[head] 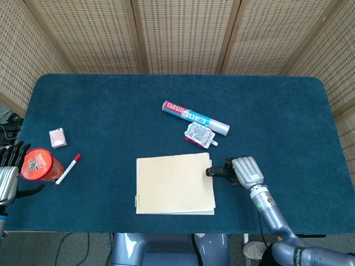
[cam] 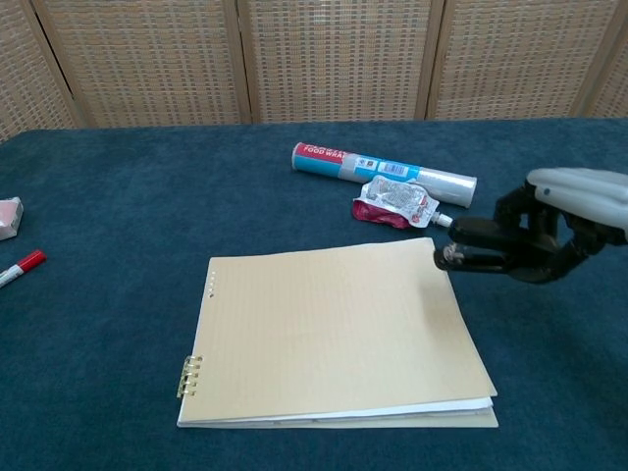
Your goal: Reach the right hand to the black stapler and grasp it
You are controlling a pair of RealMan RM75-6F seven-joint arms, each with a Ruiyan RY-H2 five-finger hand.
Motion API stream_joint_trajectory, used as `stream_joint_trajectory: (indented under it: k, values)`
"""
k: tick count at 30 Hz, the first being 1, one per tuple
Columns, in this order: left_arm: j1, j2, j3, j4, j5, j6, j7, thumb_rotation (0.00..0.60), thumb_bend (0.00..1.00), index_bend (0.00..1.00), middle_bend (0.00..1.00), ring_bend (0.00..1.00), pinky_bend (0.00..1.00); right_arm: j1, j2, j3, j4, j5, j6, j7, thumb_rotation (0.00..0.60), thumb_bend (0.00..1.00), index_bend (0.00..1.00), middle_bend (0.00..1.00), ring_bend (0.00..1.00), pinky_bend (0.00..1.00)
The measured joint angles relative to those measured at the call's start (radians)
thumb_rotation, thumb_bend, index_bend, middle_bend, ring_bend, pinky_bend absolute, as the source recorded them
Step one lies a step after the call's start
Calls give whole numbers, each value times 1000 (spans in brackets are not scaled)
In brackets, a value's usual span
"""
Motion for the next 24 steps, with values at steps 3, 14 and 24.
stream_joint_trajectory:
  k: [3,14,24]
  values:
    - [-2,-2,-2,3,-7,-4,1,600,0,0,0,0,0,54,27,40,-61,64,-33,-60,600,584,620,615,564,503]
    - [-9,-2,-11,9,-35,-18,-4,600,0,0,0,0,0,275,-27,94,-100,326,-139,-252,600,591,622,620,567,503]
    - [-10,1,-15,21,-60,-32,-18,600,0,0,0,0,0,392,-195,54,-17,442,-127,-358,600,594,624,624,568,503]
